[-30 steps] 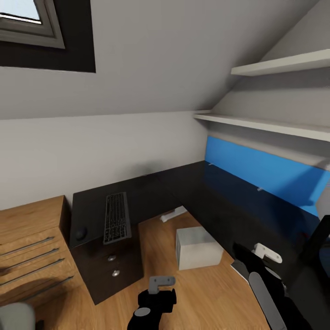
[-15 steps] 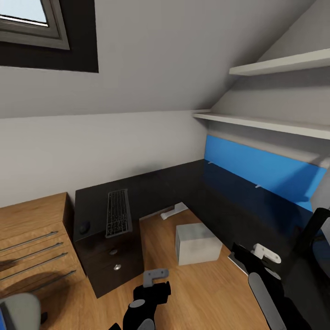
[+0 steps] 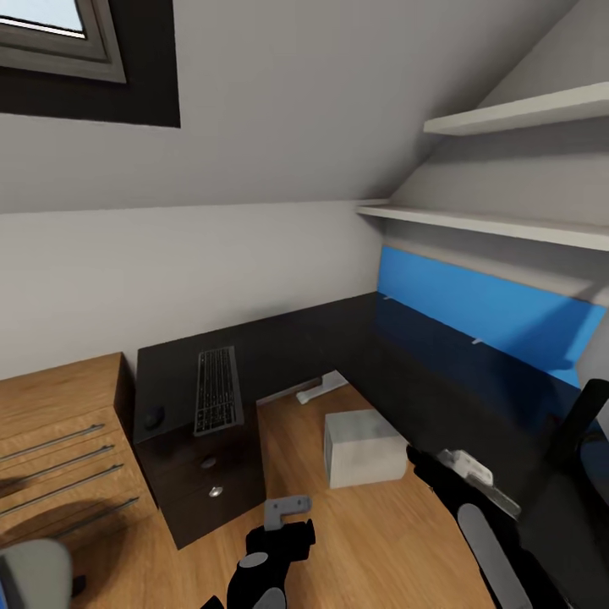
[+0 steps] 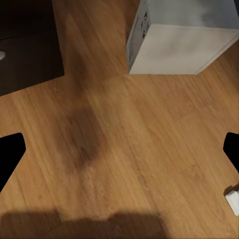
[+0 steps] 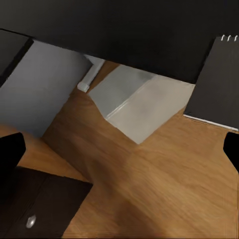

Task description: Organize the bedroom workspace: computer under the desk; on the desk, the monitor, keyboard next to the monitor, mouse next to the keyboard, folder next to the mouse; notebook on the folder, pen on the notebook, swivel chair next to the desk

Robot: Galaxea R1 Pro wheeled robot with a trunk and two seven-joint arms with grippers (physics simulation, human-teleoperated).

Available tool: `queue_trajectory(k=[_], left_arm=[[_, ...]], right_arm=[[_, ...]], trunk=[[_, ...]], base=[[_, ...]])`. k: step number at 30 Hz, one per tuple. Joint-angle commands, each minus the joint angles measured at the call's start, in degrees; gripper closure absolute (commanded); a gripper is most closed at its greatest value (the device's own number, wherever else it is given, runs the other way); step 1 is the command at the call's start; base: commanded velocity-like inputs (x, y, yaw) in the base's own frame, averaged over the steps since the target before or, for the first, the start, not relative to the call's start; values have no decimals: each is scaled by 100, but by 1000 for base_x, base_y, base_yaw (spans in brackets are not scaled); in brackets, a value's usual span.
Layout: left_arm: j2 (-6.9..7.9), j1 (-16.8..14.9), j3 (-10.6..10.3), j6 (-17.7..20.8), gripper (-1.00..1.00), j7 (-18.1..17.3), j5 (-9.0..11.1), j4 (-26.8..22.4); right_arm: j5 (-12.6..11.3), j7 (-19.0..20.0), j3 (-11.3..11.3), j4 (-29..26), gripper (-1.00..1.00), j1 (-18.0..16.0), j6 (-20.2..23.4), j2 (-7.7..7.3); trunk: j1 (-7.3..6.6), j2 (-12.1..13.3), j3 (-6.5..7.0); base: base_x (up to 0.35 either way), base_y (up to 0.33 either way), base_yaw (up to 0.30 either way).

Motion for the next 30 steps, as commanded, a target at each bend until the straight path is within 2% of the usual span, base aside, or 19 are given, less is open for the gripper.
queue_trajectory(k=[1,2,3,4,5,7,10,12,15,17,18,19,20,25,26,27,28,29,30], left_arm=[[1,-6,-7,22,-100,39,25,-6],[2,-6,-8,22,-100,39,27,-4],[1,-6,-7,22,-100,39,30,-2],[3,-6,-8,22,-100,39,32,0],[1,-6,-9,22,-100,39,33,0],[1,-6,-5,22,-100,39,34,1],[2,-6,-2,22,-100,39,34,1],[3,-6,-2,22,-100,39,35,1],[4,-6,-1,22,-100,39,35,1],[4,-6,-1,22,-100,39,35,1],[4,-6,-1,22,-100,39,35,1],[4,-6,-1,22,-100,39,33,1],[4,-6,-1,22,-100,39,30,1],[2,-6,-6,22,-100,39,20,1],[2,-6,-8,22,-100,39,16,1],[-1,-6,-10,22,-100,39,12,1],[-1,-6,-13,22,-100,39,11,1],[-2,-6,-15,22,-100,39,12,1],[-3,-6,-16,22,-100,39,13,1]], right_arm=[[42,-53,99,-8,-100,-5,2,-5],[151,-58,195,-7,-100,-5,-2,-4],[430,-81,403,-6,-100,-5,-10,0],[935,-151,667,-5,-100,-5,-21,17],[1241,-208,775,-2,-100,-5,-29,27],[1541,-274,876,11,-100,-5,-37,38],[1801,-341,985,167,-100,-5,-38,55],[1889,-386,1034,270,-100,-5,-37,64],[2171,-584,1180,439,-100,-5,-36,75],[2510,-810,1336,515,-100,-5,-36,85],[2782,-980,1449,564,-100,-5,-32,90],[3229,-1278,1600,667,-100,-5,-28,101],[3541,-1499,1676,770,-100,-5,-22,121],[4364,-2039,1790,1115,-100,-5,-10,206],[4719,-2205,1821,1298,-100,-5,-3,245],[5263,-2377,1875,1622,-100,-5,6,314],[5658,-2474,1897,1884,-100,-5,10,383],[6001,-2561,1910,2118,-100,-5,13,449],[6168,-2608,1915,2233,-100,-5,14,484]], trunk=[[23,-47,-26],[45,-87,-44],[67,-128,-62],[89,-168,-80],[111,-208,-98],[155,-288,-134],[221,-408,-188],[265,-488,-224],[331,-609,-277],[375,-689,-313],[397,-729,-331],[419,-769,-349],[441,-809,-367],[550,-1010,-457],[572,-1050,-475],[594,-1090,-493],[616,-1130,-511],[638,-1170,-529],[660,-1210,-547]], base=[[0,0,0],[0,0,0],[0,0,0],[0,0,0],[0,0,0],[0,0,0],[0,0,0],[0,0,0],[0,0,0],[0,0,0],[0,0,0],[0,0,0],[0,0,0],[0,0,0],[0,0,0],[0,0,0],[0,0,0],[0,0,0],[0,0,0]])
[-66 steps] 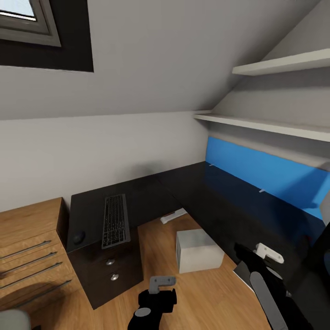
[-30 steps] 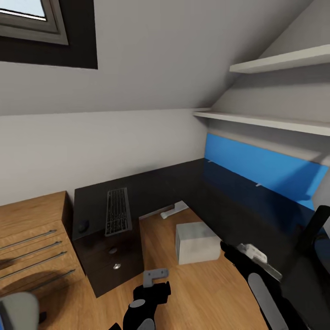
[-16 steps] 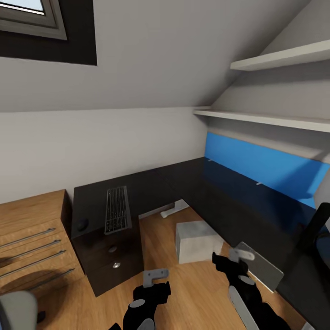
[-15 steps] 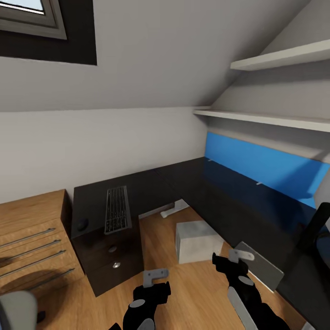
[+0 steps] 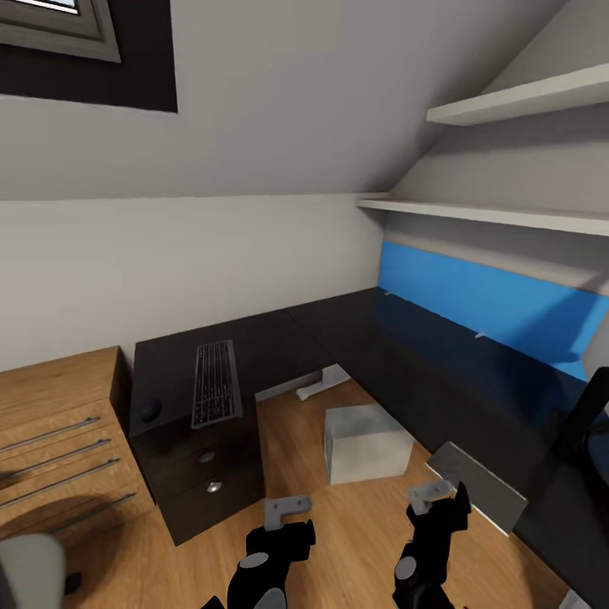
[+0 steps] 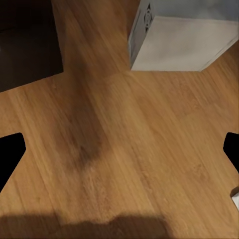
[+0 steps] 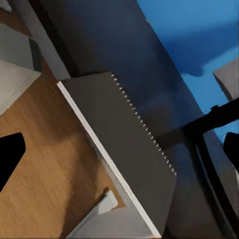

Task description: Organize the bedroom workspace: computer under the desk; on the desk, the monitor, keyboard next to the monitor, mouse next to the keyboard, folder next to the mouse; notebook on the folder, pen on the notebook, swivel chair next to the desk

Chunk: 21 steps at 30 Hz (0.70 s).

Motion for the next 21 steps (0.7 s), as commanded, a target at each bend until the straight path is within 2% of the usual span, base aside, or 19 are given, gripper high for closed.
queue_trajectory(k=[1,2,4,5,6,12,14,21], left_arm=[[0,-6,-8,21,-100,39,24,-7],[0,-6,-10,21,-100,39,25,-7],[-1,-6,-13,21,-100,39,23,-7],[-1,-6,-16,21,-100,39,21,-7],[-1,-6,-17,21,-100,39,20,-7],[-1,-6,-21,21,-100,39,19,-7],[-1,-6,-33,26,-100,36,19,-7],[6,-6,-48,30,-100,17,26,-9]], right_arm=[[186,-69,21,117,-100,-5,53,29],[467,-162,26,340,-100,-5,57,84],[686,-243,30,542,-100,-5,59,122],[906,-324,33,781,-100,-5,61,155],[1001,-355,34,891,-100,-5,62,168],[1188,-400,72,1083,-100,-5,57,181],[1356,-401,153,1115,-100,-5,55,187],[1445,-377,211,1134,-100,-5,53,185]], trunk=[[23,-46,-25],[45,-86,-43],[89,-166,-79],[111,-206,-97],[133,-246,-115],[264,-487,-222],[308,-567,-258],[308,-567,-258]], base=[[0,0,0],[0,0,0],[0,0,0],[0,0,0],[0,0,0],[0,0,0],[0,0,0],[0,0,0]])
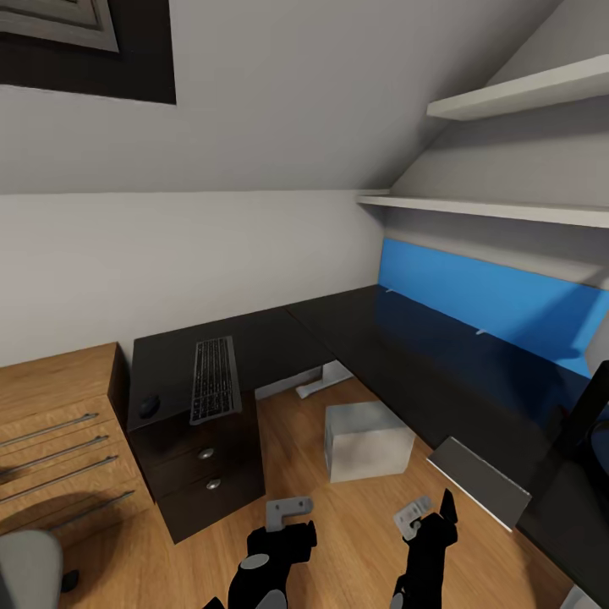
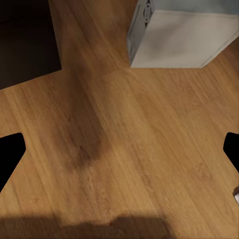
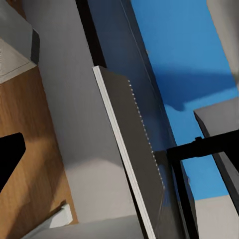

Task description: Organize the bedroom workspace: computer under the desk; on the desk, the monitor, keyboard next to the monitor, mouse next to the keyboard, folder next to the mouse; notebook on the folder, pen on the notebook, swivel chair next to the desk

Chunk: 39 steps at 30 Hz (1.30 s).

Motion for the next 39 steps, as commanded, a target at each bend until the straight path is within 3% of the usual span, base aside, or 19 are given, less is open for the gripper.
queue_trajectory(k=[1,8,17,30,39], left_arm=[[1,-6,-6,20,-100,38,24,-8],[8,-6,-10,21,-100,34,28,-14],[11,-6,-19,20,-100,34,33,-14],[12,-6,-21,17,-100,34,34,-14],[19,-6,-20,12,-100,38,31,-9]], right_arm=[[32,-8,8,4,-100,-4,52,1],[38,36,147,514,-100,-6,51,11],[37,98,156,819,-100,-22,54,22],[30,108,94,1158,-100,-61,70,-15],[28,113,-103,1288,-100,-73,70,-30]], trunk=[[0,-4,-6],[0,-4,-6],[0,-4,-6],[0,-4,-6],[0,-4,-6]], base=[[0,0,0],[30,0,0],[106,0,0],[11,0,0],[89,-53,0]])
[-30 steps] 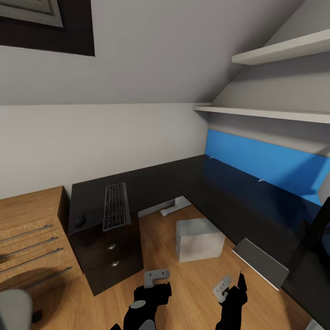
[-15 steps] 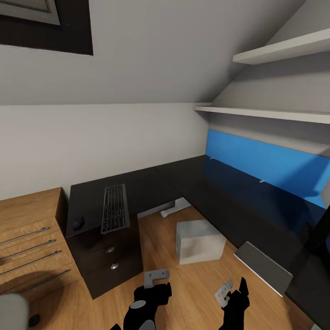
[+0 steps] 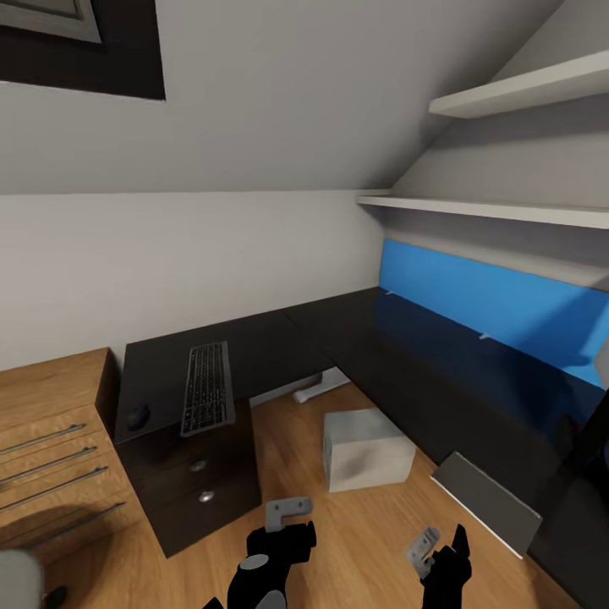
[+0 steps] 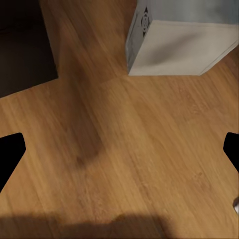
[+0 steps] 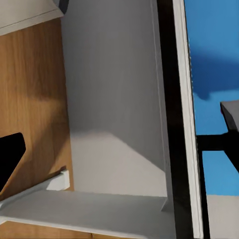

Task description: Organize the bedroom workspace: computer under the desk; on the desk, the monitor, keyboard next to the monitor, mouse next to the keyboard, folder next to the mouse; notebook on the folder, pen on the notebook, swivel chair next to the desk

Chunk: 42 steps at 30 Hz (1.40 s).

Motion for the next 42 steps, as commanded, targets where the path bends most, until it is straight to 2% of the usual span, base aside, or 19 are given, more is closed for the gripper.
queue_trajectory(k=[1,16,24,39,42], left_arm=[[1,-6,-6,21,-100,40,23,-8],[3,-6,0,20,-100,38,34,-3],[2,-6,-4,20,-100,36,29,-3],[-15,-6,-9,20,-100,35,36,-3],[-15,-6,-9,20,-100,35,38,-3]], right_arm=[[27,-13,2,5,-100,-4,50,-1],[26,-28,-42,14,-100,-5,63,-2],[26,-29,-213,14,-100,-5,60,-62],[28,-22,-241,25,-100,-5,59,-81],[27,-7,-242,124,-100,-5,59,-84]], trunk=[[1,-4,-6],[1,-4,-6],[1,-4,-6],[-328,598,263],[-328,598,263]], base=[[100,-61,0],[17,-10,0],[36,-55,0],[2,-3,0],[0,0,0]])
